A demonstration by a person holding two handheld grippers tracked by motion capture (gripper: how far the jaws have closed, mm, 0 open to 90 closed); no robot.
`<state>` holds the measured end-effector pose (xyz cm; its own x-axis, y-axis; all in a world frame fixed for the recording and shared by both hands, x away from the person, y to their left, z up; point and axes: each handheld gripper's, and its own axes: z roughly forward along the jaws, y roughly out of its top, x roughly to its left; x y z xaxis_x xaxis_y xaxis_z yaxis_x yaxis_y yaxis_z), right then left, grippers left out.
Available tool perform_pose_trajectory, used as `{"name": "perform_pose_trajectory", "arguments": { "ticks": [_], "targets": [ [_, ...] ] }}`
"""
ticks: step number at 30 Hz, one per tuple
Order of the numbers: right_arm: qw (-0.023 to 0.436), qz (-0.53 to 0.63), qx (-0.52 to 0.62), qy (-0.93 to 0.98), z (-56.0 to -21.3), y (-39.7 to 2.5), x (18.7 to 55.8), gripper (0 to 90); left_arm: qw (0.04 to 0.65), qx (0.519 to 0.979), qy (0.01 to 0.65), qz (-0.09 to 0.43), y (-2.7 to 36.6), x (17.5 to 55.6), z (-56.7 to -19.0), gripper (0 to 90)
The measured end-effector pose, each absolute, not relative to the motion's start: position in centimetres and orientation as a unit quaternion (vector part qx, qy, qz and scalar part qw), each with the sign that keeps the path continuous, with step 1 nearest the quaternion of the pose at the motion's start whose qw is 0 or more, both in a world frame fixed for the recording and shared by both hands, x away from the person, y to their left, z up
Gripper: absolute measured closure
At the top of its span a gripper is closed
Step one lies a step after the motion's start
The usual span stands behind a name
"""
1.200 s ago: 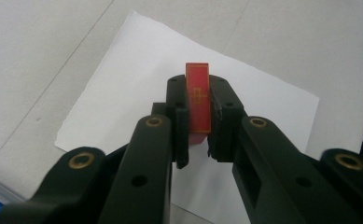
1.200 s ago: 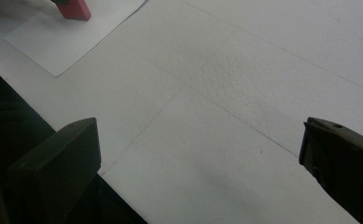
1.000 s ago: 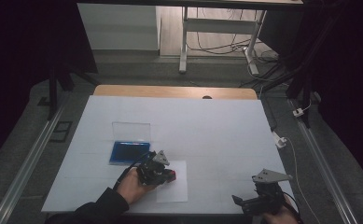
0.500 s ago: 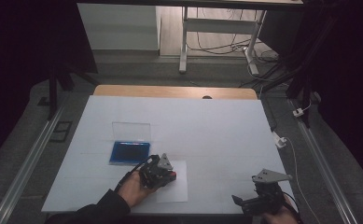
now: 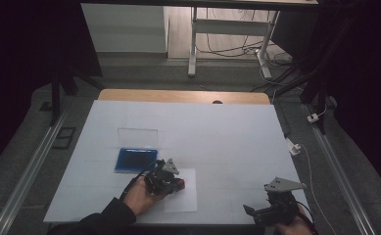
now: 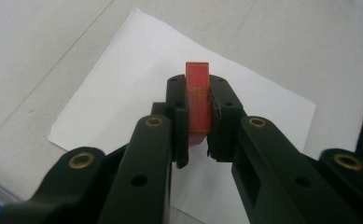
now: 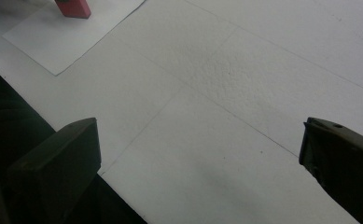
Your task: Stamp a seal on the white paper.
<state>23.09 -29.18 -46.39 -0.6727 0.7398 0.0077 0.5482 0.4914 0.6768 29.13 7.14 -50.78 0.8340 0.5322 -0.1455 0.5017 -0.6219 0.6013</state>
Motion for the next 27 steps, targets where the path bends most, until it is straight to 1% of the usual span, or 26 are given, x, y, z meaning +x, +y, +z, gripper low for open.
{"name": "perform_pose_trajectory", "arguments": {
  "ticks": [3, 6, 16, 27],
  "targets": [
    [0.144, 0.334, 0.378, 0.852, -46.4, -29.2, 23.1, 0.0, 0.335, 0.895, 0.293, 0.01, 7.4, 29.4, -50.9, 80.1],
    [0.144, 0.334, 0.378, 0.852, -46.4, -29.2, 23.1, 0.0, 0.333, 0.897, 0.291, 0.013, 7.4, 29.4, -50.9, 80.1],
    [0.142, 0.333, 0.378, 0.852, -46.4, -29.1, 23.1, 0.0, 0.3, 0.913, 0.266, 0.079, 6.0, 27.9, -50.5, 80.1],
    [0.142, 0.335, 0.378, 0.851, -46.4, -29.2, 23.1, 0.0, 0.299, 0.913, 0.27, 0.068, 6.2, 28.2, -50.4, 79.8]
  ]
}}
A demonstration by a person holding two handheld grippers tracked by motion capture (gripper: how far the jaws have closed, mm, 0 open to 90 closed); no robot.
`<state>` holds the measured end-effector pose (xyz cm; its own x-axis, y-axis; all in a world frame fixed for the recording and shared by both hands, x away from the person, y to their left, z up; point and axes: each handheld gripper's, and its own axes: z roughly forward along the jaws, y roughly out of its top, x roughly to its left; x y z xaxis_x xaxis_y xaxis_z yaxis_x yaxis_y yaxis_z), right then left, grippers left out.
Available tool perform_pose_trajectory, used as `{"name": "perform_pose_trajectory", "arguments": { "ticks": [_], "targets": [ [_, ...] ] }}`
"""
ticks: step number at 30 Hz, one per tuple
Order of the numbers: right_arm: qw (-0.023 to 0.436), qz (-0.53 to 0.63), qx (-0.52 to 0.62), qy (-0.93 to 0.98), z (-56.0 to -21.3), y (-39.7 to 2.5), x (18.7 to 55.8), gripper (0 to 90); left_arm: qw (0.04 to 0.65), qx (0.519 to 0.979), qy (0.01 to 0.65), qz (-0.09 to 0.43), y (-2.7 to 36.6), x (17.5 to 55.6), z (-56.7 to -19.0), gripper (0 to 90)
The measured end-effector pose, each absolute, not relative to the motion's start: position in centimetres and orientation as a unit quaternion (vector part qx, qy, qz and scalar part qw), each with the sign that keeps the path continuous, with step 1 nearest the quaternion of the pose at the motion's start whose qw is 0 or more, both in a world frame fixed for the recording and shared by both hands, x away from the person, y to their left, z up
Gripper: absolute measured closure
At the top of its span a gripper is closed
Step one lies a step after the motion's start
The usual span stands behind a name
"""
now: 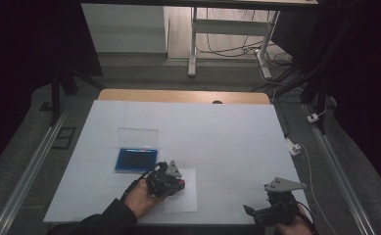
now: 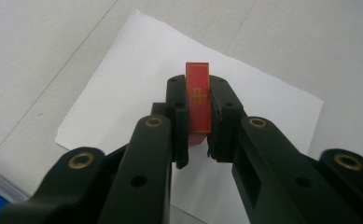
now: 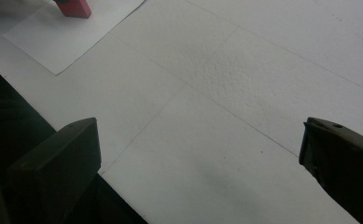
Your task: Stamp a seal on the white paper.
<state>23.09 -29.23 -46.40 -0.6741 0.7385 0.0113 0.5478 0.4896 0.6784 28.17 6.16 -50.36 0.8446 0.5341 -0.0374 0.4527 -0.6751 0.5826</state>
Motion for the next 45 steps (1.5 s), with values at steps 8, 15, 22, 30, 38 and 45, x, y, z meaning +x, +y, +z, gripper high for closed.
{"name": "perform_pose_trajectory", "arguments": {
  "ticks": [8, 15, 22, 30, 38, 45],
  "targets": [
    [0.142, 0.336, 0.378, 0.851, -46.4, -29.2, 23.1, 0.0, 0.302, 0.911, 0.272, 0.067, 6.2, 28.2, -50.2, 79.7],
    [0.142, 0.337, 0.379, 0.85, -46.4, -29.2, 23.1, 0.0, 0.317, 0.906, 0.271, 0.063, 6.4, 28.1, -49.6, 79.6],
    [0.141, 0.337, 0.379, 0.85, -46.4, -29.3, 23.1, 0.0, 0.333, 0.902, 0.271, 0.054, 6.9, 28.0, -48.9, 79.6],
    [0.142, 0.337, 0.379, 0.85, -46.4, -29.3, 23.0, 0.0, 0.347, 0.898, 0.266, 0.049, 7.7, 27.9, -47.9, 79.5],
    [0.142, 0.337, 0.378, 0.85, -46.4, -29.2, 23.0, 0.0, 0.36, 0.89, 0.274, 0.047, 8.8, 27.8, -47.1, 79.4],
    [0.142, 0.337, 0.378, 0.85, -46.4, -29.2, 23.0, 0.0, 0.369, 0.883, 0.284, 0.053, 9.9, 27.8, -46.3, 79.4]
  ]
}}
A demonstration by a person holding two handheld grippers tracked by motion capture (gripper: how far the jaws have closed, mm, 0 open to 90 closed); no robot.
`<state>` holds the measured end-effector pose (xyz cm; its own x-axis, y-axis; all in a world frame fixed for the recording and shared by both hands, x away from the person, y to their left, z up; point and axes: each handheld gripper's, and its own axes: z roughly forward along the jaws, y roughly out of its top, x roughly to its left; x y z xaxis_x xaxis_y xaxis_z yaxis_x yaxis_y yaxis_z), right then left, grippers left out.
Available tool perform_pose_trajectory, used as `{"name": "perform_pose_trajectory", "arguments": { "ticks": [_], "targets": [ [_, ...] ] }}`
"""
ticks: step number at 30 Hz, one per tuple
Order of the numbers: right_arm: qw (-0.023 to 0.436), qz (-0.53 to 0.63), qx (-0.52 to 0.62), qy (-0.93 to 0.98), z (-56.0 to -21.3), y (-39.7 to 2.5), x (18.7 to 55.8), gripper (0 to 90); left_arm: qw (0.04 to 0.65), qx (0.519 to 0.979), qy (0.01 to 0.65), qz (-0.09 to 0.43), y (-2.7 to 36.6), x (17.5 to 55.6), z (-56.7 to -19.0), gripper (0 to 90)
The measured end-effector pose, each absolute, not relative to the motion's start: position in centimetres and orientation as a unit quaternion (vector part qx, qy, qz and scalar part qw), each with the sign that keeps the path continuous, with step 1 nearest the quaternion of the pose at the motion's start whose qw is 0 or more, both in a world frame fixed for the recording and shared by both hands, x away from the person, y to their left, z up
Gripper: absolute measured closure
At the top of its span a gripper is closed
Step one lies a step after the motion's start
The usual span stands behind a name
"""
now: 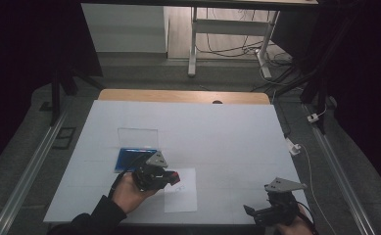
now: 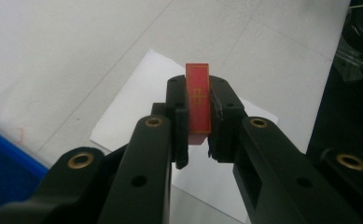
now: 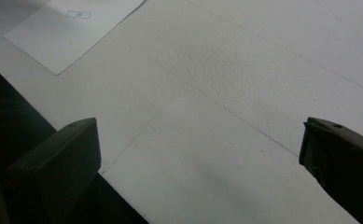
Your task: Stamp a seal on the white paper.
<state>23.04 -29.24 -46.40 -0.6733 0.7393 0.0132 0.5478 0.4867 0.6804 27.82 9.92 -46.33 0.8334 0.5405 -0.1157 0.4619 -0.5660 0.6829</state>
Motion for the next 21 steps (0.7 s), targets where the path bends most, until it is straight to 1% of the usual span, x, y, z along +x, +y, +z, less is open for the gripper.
{"name": "perform_pose_trajectory", "arguments": {
  "ticks": [21],
  "targets": [
    [0.142, 0.337, 0.378, 0.85, -46.4, -29.3, 23.0, 0.0, 0.378, 0.859, 0.335, 0.084, 13.8, 28.3, -44.5, 79.5]
  ]
}}
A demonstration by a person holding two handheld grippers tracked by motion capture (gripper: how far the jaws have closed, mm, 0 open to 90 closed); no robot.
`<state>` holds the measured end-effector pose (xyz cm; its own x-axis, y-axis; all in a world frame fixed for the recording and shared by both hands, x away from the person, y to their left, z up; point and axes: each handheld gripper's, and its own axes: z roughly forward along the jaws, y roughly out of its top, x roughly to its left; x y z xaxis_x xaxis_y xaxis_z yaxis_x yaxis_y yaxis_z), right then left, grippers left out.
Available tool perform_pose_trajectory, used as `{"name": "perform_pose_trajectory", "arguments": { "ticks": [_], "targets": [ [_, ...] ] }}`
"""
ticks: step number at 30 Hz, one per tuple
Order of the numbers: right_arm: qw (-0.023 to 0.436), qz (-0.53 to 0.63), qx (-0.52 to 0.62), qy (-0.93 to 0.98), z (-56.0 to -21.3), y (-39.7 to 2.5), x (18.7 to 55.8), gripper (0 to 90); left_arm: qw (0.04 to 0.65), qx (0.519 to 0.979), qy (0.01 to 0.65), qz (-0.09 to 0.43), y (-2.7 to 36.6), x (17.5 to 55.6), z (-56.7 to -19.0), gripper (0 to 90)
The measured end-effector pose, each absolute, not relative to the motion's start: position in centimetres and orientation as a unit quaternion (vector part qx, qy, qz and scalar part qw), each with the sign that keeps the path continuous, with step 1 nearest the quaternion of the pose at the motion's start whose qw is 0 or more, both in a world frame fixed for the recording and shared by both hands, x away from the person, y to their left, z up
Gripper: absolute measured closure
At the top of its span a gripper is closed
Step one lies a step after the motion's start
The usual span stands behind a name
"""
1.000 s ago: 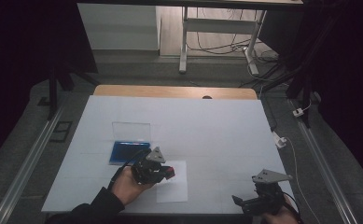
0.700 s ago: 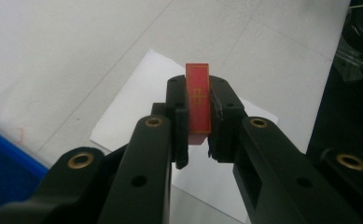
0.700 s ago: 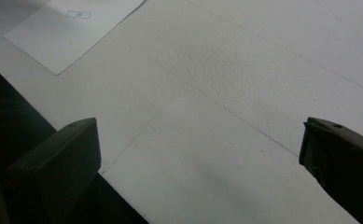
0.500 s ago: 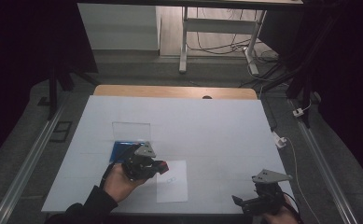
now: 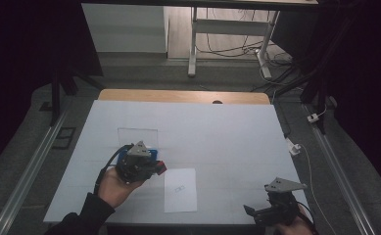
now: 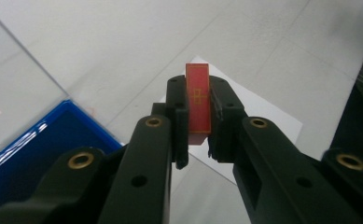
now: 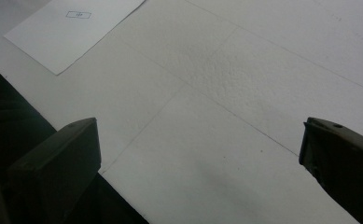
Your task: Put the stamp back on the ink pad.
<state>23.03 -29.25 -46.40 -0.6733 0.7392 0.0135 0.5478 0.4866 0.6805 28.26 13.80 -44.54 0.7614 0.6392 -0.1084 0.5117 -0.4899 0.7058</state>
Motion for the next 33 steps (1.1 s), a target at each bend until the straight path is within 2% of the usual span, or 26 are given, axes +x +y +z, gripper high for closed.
{"name": "perform_pose_trajectory", "arguments": {
  "ticks": [33],
  "targets": [
    [0.142, 0.336, 0.379, 0.851, -46.4, -29.3, 23.0, 0.0, 0.34, 0.835, 0.411, 0.135, 18.2, 31.4, -46.2, 79.5]
  ]
}}
